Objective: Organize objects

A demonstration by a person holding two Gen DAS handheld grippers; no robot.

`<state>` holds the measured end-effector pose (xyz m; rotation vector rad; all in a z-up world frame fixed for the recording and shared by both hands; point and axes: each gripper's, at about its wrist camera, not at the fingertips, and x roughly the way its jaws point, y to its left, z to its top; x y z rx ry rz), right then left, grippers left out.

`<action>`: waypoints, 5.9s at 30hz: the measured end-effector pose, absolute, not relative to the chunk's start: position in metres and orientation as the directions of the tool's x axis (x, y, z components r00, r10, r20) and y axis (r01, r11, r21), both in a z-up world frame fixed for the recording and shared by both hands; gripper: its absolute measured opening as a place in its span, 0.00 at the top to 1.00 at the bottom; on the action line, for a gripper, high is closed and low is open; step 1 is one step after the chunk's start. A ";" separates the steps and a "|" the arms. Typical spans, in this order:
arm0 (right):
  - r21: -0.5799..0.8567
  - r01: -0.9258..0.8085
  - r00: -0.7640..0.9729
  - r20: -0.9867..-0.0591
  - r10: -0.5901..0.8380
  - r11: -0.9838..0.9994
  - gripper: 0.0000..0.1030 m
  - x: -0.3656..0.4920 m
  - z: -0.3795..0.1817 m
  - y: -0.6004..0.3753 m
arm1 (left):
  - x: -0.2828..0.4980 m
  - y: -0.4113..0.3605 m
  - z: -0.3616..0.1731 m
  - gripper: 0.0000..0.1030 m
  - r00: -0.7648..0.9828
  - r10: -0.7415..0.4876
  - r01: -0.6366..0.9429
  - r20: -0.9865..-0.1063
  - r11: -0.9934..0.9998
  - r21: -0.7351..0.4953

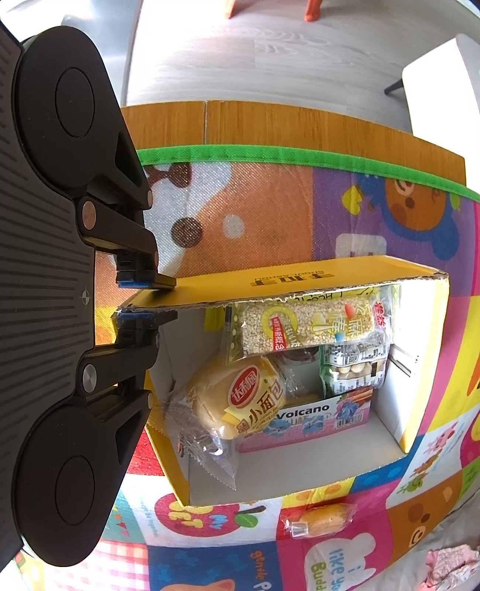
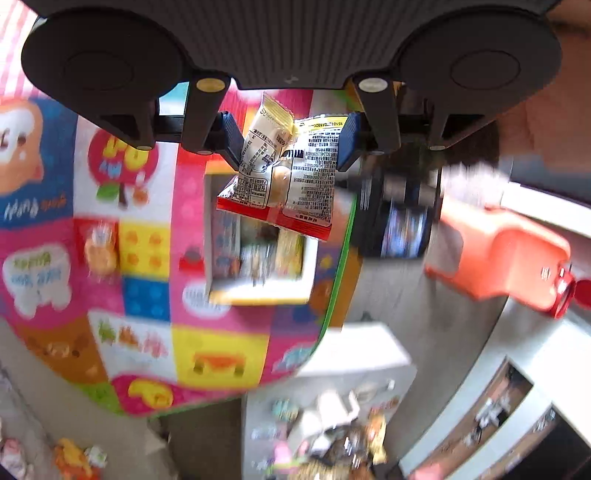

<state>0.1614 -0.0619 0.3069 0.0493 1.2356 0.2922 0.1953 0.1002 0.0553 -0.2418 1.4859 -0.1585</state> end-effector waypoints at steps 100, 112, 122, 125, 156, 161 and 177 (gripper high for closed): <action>0.166 -0.098 0.231 -0.955 0.185 0.981 0.48 0.101 0.304 -0.116 | 0.216 0.068 0.056 0.90 0.092 -0.146 0.040 -0.985 0.989 -0.143; 0.159 -0.119 0.217 -0.959 0.182 0.980 0.48 0.119 0.293 -0.098 | 0.215 0.067 0.056 0.89 0.106 -0.147 0.065 -0.983 0.988 -0.141; 0.171 -0.115 0.419 -0.885 0.204 0.979 0.38 0.180 0.323 -0.088 | 0.215 0.067 0.057 0.89 0.104 -0.145 0.056 -0.984 0.989 -0.140; 0.175 -0.121 0.438 -0.874 0.211 0.977 0.34 0.186 0.322 -0.091 | 0.215 0.068 0.056 0.89 0.103 -0.149 0.055 -0.983 0.988 -0.144; -0.153 -0.013 0.490 -0.863 -0.127 0.988 0.36 0.212 0.052 -0.094 | 0.256 0.110 0.033 0.00 0.435 -0.162 0.072 -0.886 0.987 -0.145; -0.148 -0.017 0.516 -0.848 -0.118 0.989 0.33 0.205 0.050 -0.098 | 0.244 0.107 0.037 0.01 0.516 -0.136 0.069 -0.845 0.991 -0.117; 0.025 -0.134 0.558 -0.824 0.097 0.991 0.00 0.040 0.015 -0.174 | 0.006 0.034 0.034 0.01 0.758 0.042 -0.113 -0.651 0.991 -0.068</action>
